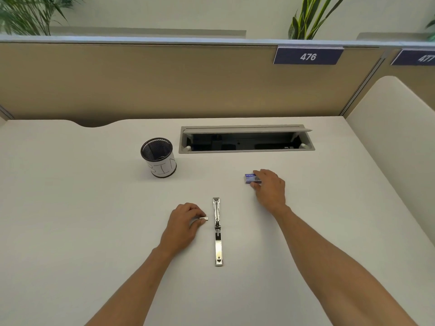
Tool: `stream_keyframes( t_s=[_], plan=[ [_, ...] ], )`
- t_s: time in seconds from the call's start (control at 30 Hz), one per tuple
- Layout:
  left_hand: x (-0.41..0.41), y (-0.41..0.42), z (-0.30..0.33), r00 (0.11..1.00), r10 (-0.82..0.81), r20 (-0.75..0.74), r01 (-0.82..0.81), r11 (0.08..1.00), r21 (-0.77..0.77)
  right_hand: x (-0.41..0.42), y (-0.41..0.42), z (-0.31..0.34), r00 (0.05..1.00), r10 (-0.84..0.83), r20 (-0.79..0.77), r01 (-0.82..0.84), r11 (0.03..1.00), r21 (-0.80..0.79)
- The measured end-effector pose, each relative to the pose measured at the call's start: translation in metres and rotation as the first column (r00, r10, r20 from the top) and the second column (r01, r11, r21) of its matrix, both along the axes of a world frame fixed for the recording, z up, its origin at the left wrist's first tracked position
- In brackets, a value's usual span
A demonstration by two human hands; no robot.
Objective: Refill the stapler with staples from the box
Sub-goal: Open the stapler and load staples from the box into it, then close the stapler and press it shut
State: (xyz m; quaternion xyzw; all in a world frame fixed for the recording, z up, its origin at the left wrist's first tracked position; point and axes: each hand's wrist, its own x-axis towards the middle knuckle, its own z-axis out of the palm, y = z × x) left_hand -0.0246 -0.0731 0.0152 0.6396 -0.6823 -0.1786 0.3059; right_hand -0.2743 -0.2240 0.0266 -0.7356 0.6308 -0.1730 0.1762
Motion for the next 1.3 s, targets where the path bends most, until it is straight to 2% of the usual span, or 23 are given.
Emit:
stream_keyframes(
  t_s=[0.1,0.17,0.3,0.47,0.6,0.77,0.83,0.93,1.03,1.13,1.23,1.3],
  plan=[
    [0.002,-0.001,0.0,1.0,-0.001,-0.022,0.002,1.0,0.031,0.0,0.002,0.003,1.0,0.008,-0.027,-0.007,0.999,0.038],
    [0.003,0.0,0.002,0.989,0.04,-0.141,-0.03,0.997,0.074,0.001,0.008,0.008,1.0,-0.015,0.027,0.014,0.999,0.037],
    [0.002,0.0,0.01,0.923,0.148,-0.356,-0.103,0.985,0.142,0.021,0.04,0.02,0.944,-0.045,0.327,0.063,0.997,-0.044],
    [-0.01,-0.007,0.026,0.893,0.114,-0.436,-0.073,0.991,0.11,0.056,0.087,0.035,0.81,0.127,0.572,-0.154,0.988,-0.002],
    [-0.018,-0.011,0.039,0.844,0.073,-0.531,-0.021,0.994,0.104,0.065,0.107,0.037,0.77,0.207,0.604,-0.265,0.964,0.008],
    [-0.017,-0.01,0.046,0.775,0.073,-0.628,-0.007,0.994,0.107,0.062,0.112,0.041,0.772,0.161,0.615,-0.237,0.971,0.043],
    [-0.017,-0.011,0.045,0.776,0.056,-0.628,0.006,0.995,0.096,0.063,0.115,0.043,0.752,0.108,0.65,-0.201,0.977,0.07],
    [-0.013,-0.013,0.041,0.884,0.04,-0.466,-0.001,0.996,0.084,0.062,0.119,0.043,0.721,-0.016,0.693,-0.09,0.989,0.117],
    [-0.006,-0.021,0.034,0.995,-0.054,-0.083,0.066,0.987,0.15,0.06,0.126,0.039,0.723,-0.11,0.683,0.01,0.989,0.149],
    [-0.003,-0.034,0.032,0.947,-0.246,0.206,0.19,0.947,0.257,0.06,0.134,0.034,0.737,-0.143,0.661,0.054,0.987,0.153],
    [-0.006,-0.047,0.031,0.86,-0.397,0.32,0.287,0.895,0.341,0.061,0.14,0.031,0.743,-0.153,0.652,0.073,0.986,0.148],
    [-0.009,-0.052,0.03,0.832,-0.428,0.352,0.317,0.889,0.331,0.061,0.142,0.031,0.755,-0.144,0.639,0.073,0.988,0.136]
  ],
)
